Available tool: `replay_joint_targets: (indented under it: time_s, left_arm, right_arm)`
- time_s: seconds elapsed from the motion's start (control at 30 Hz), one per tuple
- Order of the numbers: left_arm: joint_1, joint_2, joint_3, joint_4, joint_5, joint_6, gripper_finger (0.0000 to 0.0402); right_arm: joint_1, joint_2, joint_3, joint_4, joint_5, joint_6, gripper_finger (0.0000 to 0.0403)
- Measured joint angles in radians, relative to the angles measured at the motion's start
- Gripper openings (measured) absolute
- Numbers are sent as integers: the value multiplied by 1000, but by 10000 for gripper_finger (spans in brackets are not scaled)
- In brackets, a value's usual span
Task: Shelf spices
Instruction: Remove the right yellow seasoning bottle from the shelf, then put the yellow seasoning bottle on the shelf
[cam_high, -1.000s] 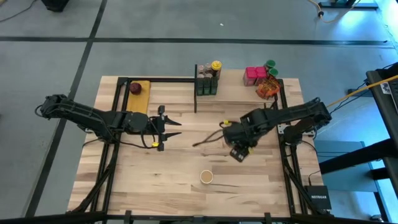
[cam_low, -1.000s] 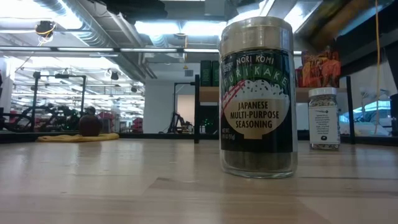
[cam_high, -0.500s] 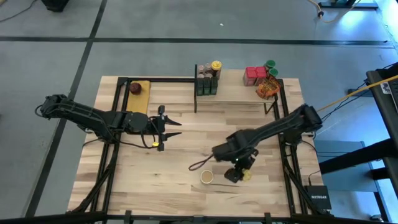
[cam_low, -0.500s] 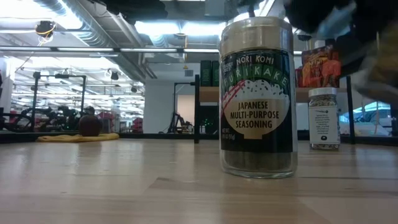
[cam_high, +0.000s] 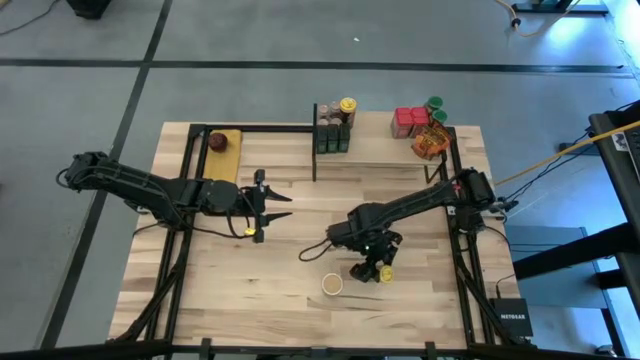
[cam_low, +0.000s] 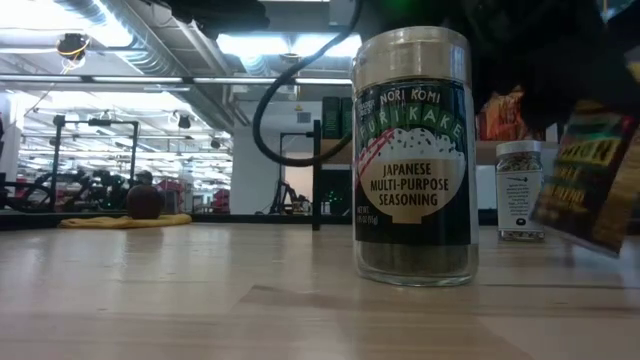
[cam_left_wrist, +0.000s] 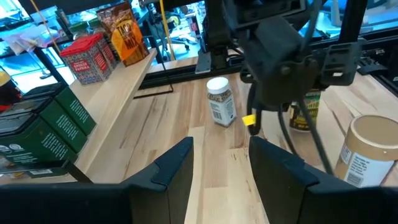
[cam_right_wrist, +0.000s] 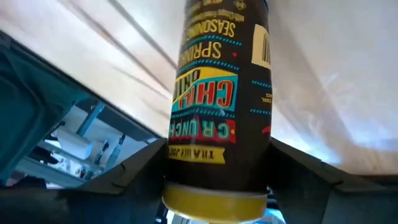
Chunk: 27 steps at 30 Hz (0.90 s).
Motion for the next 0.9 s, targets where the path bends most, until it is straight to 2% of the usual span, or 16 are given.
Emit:
replay_joint_targets:
  time_s: [0.27, 0.5, 0.6, 0.73, 0.9]
  left_arm:
    - [0, 0, 0, 0, 0, 0, 150]
    - [0, 0, 0, 0, 0, 0, 150]
    - [0, 0, 0, 0, 0, 0, 150]
    - [0, 0, 0, 0, 0, 0, 150]
    - [0, 0, 0, -8, 0, 0, 150]
  right_arm:
    - [-12, 0, 0, 19, 59, -13, 295]
    - [-9, -6, 53, 16, 28, -28, 300]
    - [-9, -14, 121, -60, 43, -28, 300]
    - [1, -44, 216, -188, 202, -33, 300]
    - [83, -106, 270, -270, 550, -15, 300]
